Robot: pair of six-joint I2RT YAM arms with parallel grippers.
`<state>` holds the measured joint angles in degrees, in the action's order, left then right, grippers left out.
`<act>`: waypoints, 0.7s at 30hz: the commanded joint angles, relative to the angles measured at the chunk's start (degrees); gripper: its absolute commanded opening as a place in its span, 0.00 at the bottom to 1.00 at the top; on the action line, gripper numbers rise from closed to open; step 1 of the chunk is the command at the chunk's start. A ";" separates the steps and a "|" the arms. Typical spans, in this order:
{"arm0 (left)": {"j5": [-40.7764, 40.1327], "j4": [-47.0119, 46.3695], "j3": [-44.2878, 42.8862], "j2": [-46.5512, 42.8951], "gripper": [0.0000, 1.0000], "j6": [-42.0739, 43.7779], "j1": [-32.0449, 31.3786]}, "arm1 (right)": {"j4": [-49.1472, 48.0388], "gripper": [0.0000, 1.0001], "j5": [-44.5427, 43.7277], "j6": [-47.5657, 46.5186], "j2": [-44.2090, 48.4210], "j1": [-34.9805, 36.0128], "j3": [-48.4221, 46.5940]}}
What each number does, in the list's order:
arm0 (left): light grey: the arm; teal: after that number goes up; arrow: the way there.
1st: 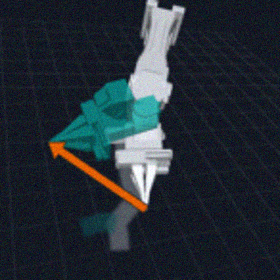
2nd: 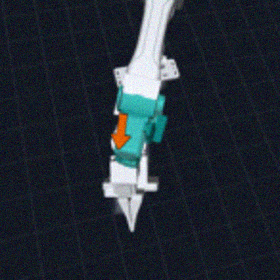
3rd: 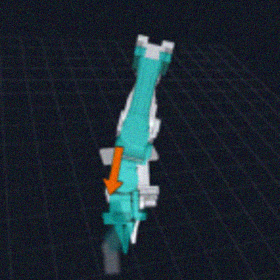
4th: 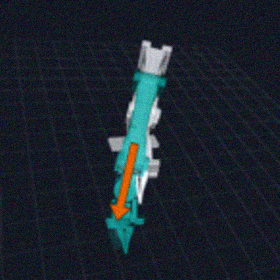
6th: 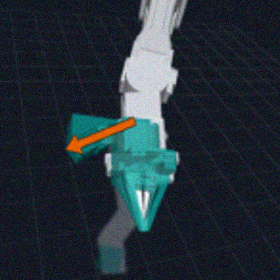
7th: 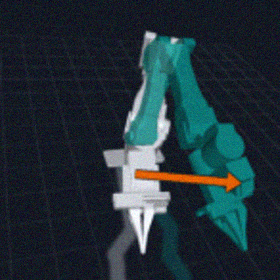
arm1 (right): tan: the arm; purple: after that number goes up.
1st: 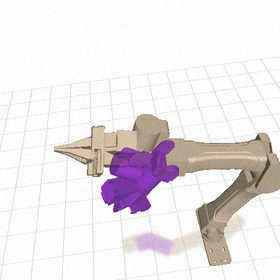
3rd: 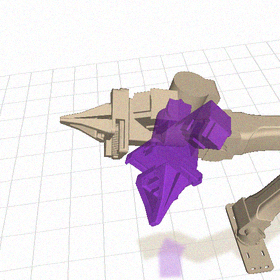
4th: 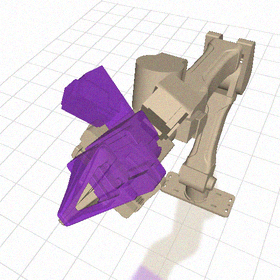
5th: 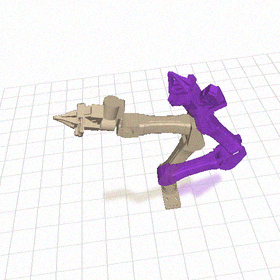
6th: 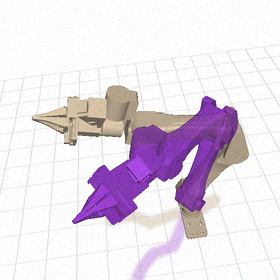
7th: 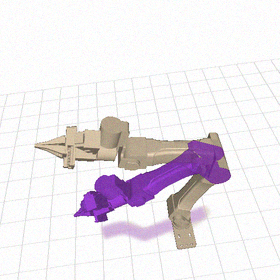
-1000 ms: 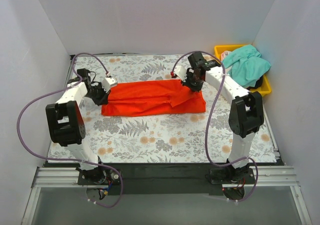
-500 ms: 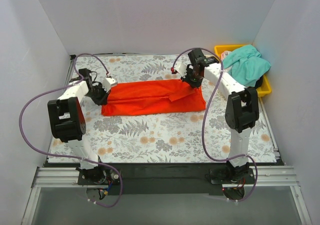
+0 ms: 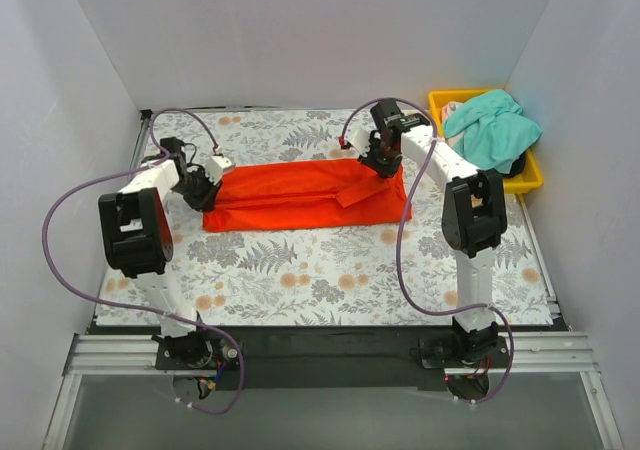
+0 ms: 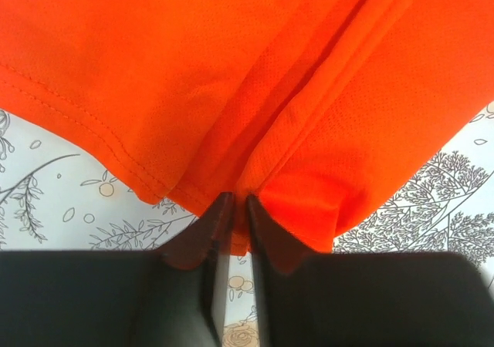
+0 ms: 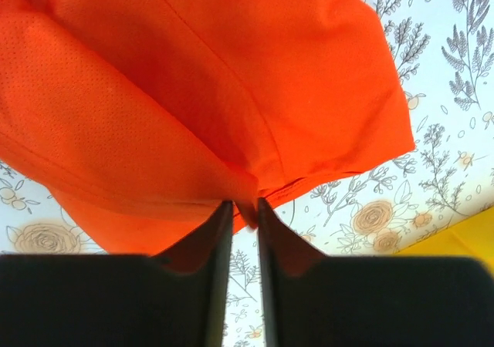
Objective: Fold and stack the t-shirts
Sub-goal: Fold the tshirt
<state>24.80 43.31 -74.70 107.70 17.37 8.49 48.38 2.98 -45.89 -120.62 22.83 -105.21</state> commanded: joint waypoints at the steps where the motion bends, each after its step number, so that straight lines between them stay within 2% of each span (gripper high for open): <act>1: -0.54 -0.24 -3.60 -0.12 0.16 -3.98 0.03 | 0.49 0.29 -0.87 1.06 -0.50 -0.50 -3.25; 3: 0.51 0.28 -6.15 0.31 0.20 -7.07 0.56 | 0.57 0.37 -0.96 2.47 0.20 -1.21 -3.51; 8: 6.39 6.67 -16.79 0.93 0.31 -16.82 1.79 | 5.66 0.41 2.98 7.38 3.36 -5.68 -7.72; 9: 7.36 7.48 -17.49 0.67 0.37 -18.49 1.79 | 6.89 0.39 6.82 9.31 4.24 -6.21 -7.38; 15: 10.97 11.35 -15.84 -1.79 0.40 -23.95 1.70 | 9.45 0.20 15.64 12.66 13.03 -6.66 6.93; 21: 9.22 13.55 -10.65 -0.74 0.39 -26.24 1.53 | 8.93 0.15 19.16 16.79 12.96 -6.66 11.60</act>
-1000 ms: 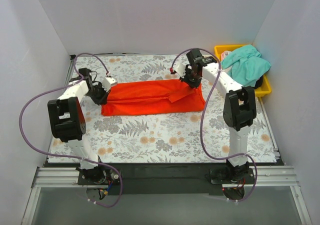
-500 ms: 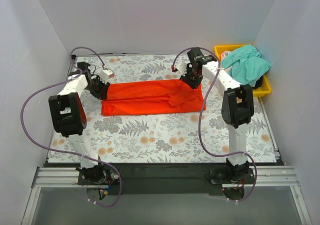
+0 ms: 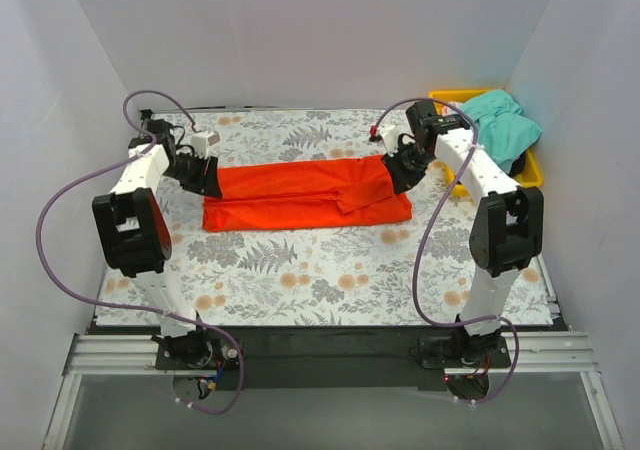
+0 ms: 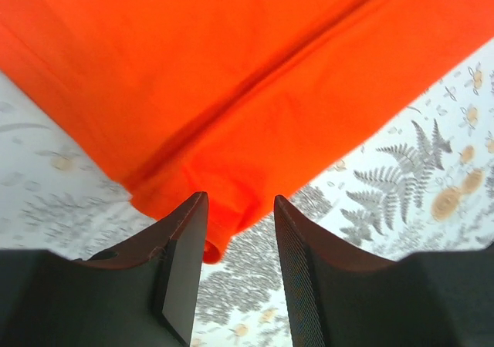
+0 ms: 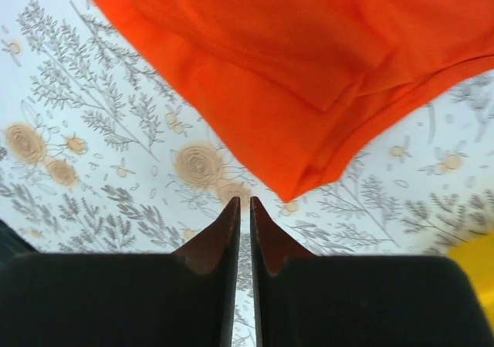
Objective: Fold and stack the t-shirts
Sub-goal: Fold the tshirt
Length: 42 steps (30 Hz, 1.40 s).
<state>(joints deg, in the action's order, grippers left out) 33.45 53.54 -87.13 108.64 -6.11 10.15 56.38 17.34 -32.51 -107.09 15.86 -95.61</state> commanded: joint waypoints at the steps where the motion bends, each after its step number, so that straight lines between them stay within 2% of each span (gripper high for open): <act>1: -0.05 3.59 2.14 -0.81 0.38 -3.46 -0.13 | 0.75 0.14 4.80 3.68 -1.10 0.31 2.36; 4: -5.21 4.03 3.55 1.21 0.37 -4.34 -0.05 | -1.79 0.12 3.06 5.26 -4.78 0.23 3.59; 10: -8.84 0.34 1.10 2.63 0.36 -6.63 -0.31 | -3.82 0.11 0.68 6.84 -9.36 0.05 4.12; 14: -5.17 3.14 -6.72 3.95 0.36 -5.32 -1.36 | -3.82 0.11 -0.73 7.29 -11.12 -0.04 3.59; 15: 0.42 3.85 -8.21 3.34 0.36 -4.01 -1.62 | -3.91 0.11 -0.91 7.37 -11.39 -0.21 3.59; 17: 4.50 1.32 -7.18 0.18 0.39 -2.33 -3.73 | -3.91 0.11 -0.56 7.99 -11.56 -0.56 3.42; 20: 6.63 -6.58 -0.78 -4.74 0.41 2.82 -11.27 | -3.65 0.11 2.33 9.39 -11.04 -1.44 3.24; 25: 5.66 -25.83 13.62 -10.55 0.45 13.57 -25.24 | -3.56 0.11 4.54 11.51 -9.46 -3.20 3.68; 28: 6.10 -34.36 15.93 -9.86 0.49 19.37 -30.52 | -3.65 0.11 4.28 12.03 -9.54 -3.46 4.91; 36: 6.10 -62.45 24.55 -4.94 0.51 30.97 -37.57 | -4.17 0.10 5.77 15.37 -11.65 -4.52 4.39; 42: 8.12 -73.21 29.64 -2.47 0.50 39.76 -40.64 | -4.00 0.09 6.21 15.99 -12.53 -4.61 4.12</act>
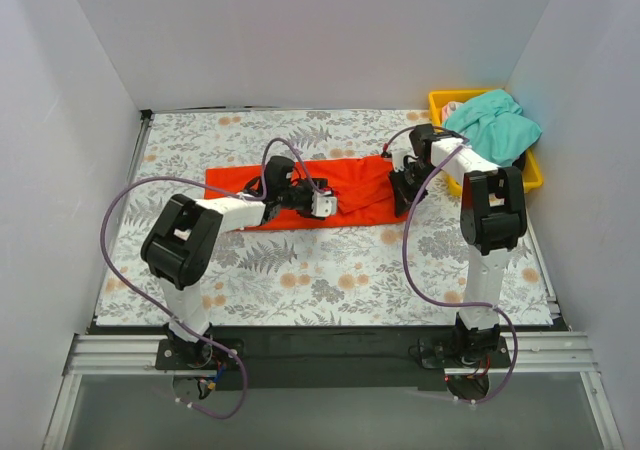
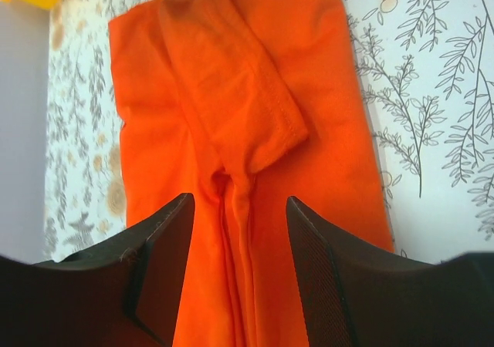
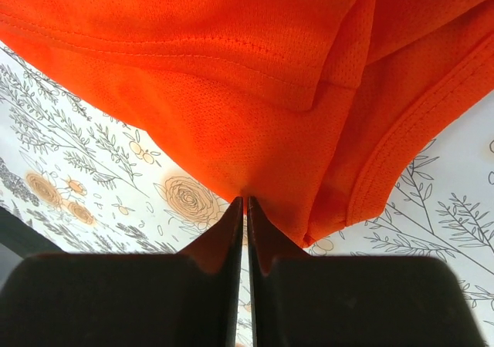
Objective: Fold and stack the t-shirts
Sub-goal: Fold the tshirt
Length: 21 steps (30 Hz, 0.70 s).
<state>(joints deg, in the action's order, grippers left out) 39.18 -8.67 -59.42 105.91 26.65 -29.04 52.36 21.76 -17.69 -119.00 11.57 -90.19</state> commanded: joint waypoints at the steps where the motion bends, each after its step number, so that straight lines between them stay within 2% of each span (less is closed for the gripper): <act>1: 2.48 -12.07 2.20 0.96 0.50 7.62 -1.72 | 0.11 0.09 1.80 1.26 -0.71 -0.41 -1.21; 8: 1.69 -18.84 5.36 3.78 0.50 13.41 -4.18 | 0.20 0.09 2.24 1.52 -1.06 -0.59 -1.56; 16: -0.77 -24.90 6.25 7.03 0.49 14.04 -6.82 | 0.38 0.08 1.97 1.17 -0.97 -0.94 -1.21; 18: -2.08 -27.10 5.72 8.17 0.47 13.60 -7.17 | 0.46 0.08 1.97 1.17 -0.88 -1.03 -0.95; 21: -3.84 -28.16 3.70 8.96 0.35 10.88 -7.26 | 0.55 0.08 1.89 0.91 -0.53 -1.20 -0.69</act>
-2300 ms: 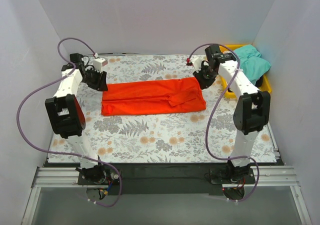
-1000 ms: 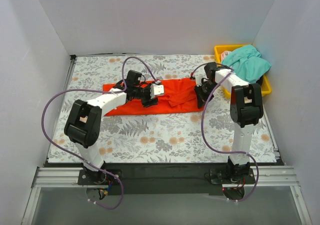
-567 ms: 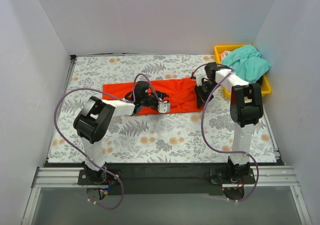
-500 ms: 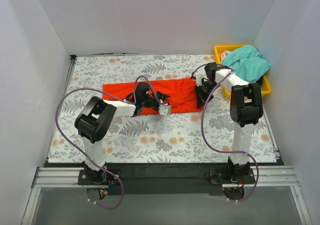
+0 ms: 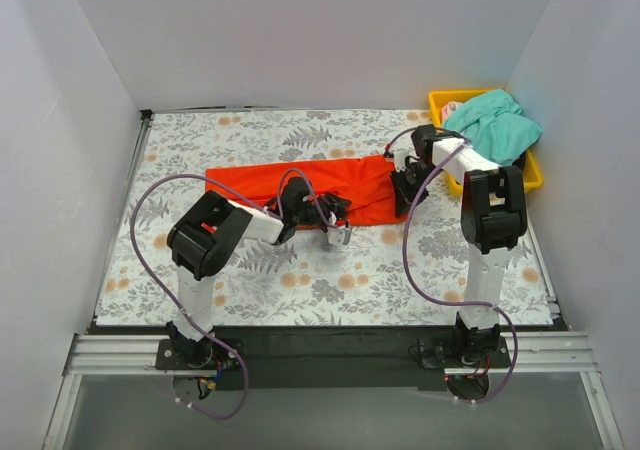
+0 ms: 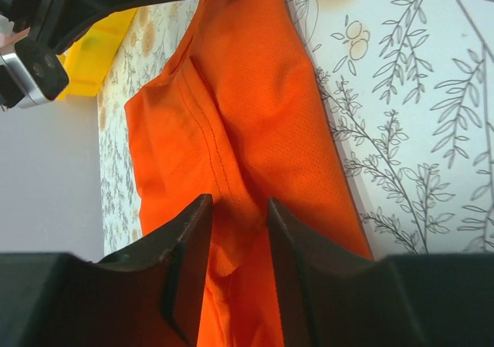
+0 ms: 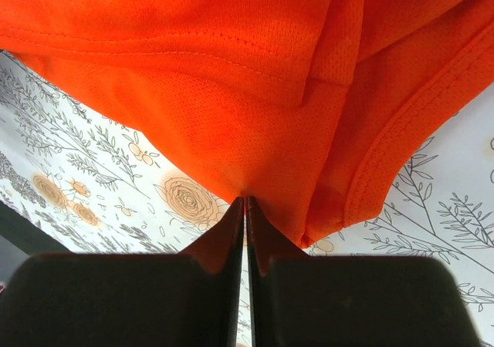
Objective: Fold and stack the t-shirts
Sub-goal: Fold the tshirt
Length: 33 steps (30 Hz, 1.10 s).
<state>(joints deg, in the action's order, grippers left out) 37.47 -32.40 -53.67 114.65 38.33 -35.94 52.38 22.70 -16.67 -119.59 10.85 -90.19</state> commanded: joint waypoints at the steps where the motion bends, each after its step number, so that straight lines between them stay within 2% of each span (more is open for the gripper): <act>1: -2.40 -4.51 -2.40 0.40 0.32 -2.45 -0.36 | 0.62 0.08 0.77 -0.21 0.15 -0.48 -0.69; 8: -5.39 -6.27 -3.02 0.75 0.07 -7.02 -0.27 | 0.71 0.07 0.07 -0.30 -0.20 -0.57 -0.51; 12: -8.73 -6.27 -5.03 1.89 0.00 -13.44 0.08 | 0.79 0.06 -0.55 -0.56 0.15 -0.57 0.10; 18: -15.06 2.60 -13.91 5.75 0.00 -25.03 0.87 | 0.79 0.06 -1.34 -1.00 0.15 -0.57 0.72; 21: -15.50 8.48 -17.78 7.42 0.05 -28.82 1.66 | 0.79 0.06 -1.52 -1.00 0.23 -0.57 0.98; 25: -15.94 15.07 -21.38 9.01 0.16 -32.34 2.72 | 0.79 0.06 -1.87 -1.17 0.41 -0.57 1.07; 31: -17.52 17.99 -23.32 9.10 0.20 -37.80 4.83 | 0.79 0.05 -2.22 -1.35 0.94 -0.57 1.25; 33: -18.66 19.21 -24.81 9.01 0.21 -42.44 6.06 | 0.79 0.05 -2.57 -1.53 1.11 -0.57 1.16</act>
<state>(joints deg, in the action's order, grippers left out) 20.99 -16.67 -75.35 124.53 2.46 -31.48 52.51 20.71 -17.23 -119.59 10.50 -89.12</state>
